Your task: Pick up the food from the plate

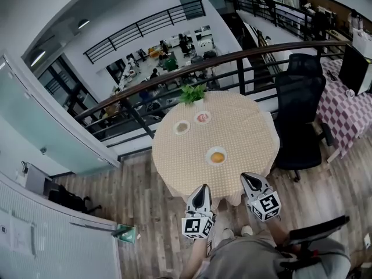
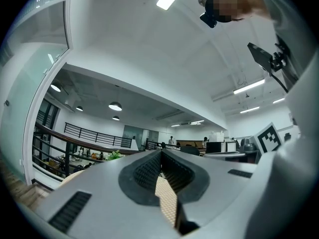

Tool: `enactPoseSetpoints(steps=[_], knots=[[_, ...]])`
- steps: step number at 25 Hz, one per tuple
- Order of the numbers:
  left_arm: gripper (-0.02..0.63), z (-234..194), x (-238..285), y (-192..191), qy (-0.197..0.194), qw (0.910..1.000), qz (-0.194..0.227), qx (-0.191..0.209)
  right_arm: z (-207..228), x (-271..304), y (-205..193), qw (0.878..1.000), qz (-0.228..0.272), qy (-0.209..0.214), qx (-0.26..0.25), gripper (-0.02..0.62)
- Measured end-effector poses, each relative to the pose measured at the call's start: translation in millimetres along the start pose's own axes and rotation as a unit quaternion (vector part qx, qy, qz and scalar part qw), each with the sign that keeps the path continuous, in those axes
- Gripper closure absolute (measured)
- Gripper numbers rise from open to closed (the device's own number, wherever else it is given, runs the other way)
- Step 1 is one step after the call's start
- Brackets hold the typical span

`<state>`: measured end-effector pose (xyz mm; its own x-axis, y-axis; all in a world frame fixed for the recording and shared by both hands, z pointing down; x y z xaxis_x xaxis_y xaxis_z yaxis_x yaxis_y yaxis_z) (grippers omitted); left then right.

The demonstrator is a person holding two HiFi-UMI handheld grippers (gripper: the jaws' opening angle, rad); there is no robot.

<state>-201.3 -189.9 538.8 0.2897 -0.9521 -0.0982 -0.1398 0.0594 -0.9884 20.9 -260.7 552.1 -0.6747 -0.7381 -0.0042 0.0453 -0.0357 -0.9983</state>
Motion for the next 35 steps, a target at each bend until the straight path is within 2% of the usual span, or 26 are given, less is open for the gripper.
enactPoseSetpoints(steps=[6,7,8,9,12,18,25,29,33,35], knots=[[0.597,-13.8,1.1,-1.6,-0.002,1.0,0.0,-0.004,-4.7,13.6,-1.0,1.0,-0.011,0.002,-0.014,0.57],[0.596,-16.1,1.4,-2.2,-0.003,1.0,0.001,-0.004,-4.5,17.4,-0.8,1.0,-0.014,0.0,-0.018,0.508],[0.596,-17.7,2.1,-2.6,-0.003,1.0,0.002,-0.004,-3.1,20.5,0.7,1.0,-0.014,-0.005,-0.023,0.392],[0.595,-18.4,3.3,-2.9,-0.003,1.0,0.003,-0.005,-0.4,22.4,3.2,0.999,-0.011,-0.013,-0.028,0.335],[0.597,-19.4,7.3,-5.5,-0.001,1.0,0.002,-0.009,8.7,24.8,9.0,0.998,-0.005,-0.028,-0.049,0.279],[0.596,-29.0,9.3,-5.0,0.007,0.9999,0.004,-0.011,13.8,39.3,7.7,0.998,-0.03,-0.015,-0.058,0.278],[0.595,-39.7,5.7,-7.0,0.022,0.9996,0.006,-0.019,12.1,73.9,1.7,0.989,-0.1,0.02,-0.105,0.278],[0.595,-45.2,2.9,-7.9,0.031,0.9992,0.009,-0.023,12.2,99.7,-21.4,0.975,-0.164,0.048,-0.141,0.278],[0.595,-52.6,0.1,-8.9,0.042,0.9988,0.01,-0.024,12.6,128.1,-43.3,0.954,-0.229,0.069,-0.178,0.278],[0.597,-55.5,-1.8,-10.0,0.047,0.9986,0.009,-0.024,13.7,142.8,-56.6,0.946,-0.247,0.078,-0.197,0.278]])
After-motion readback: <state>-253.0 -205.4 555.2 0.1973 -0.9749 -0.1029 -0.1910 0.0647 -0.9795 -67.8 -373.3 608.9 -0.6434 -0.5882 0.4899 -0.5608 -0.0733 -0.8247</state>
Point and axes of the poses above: the fingertips, and each gripper's own axes: x forward along the fingers, z to its right, y out of its top, the point moved 8 cm from there along -x, backward along the fingers, and after that the axes turned 2 degrees about -y, right-handed, at the moved point
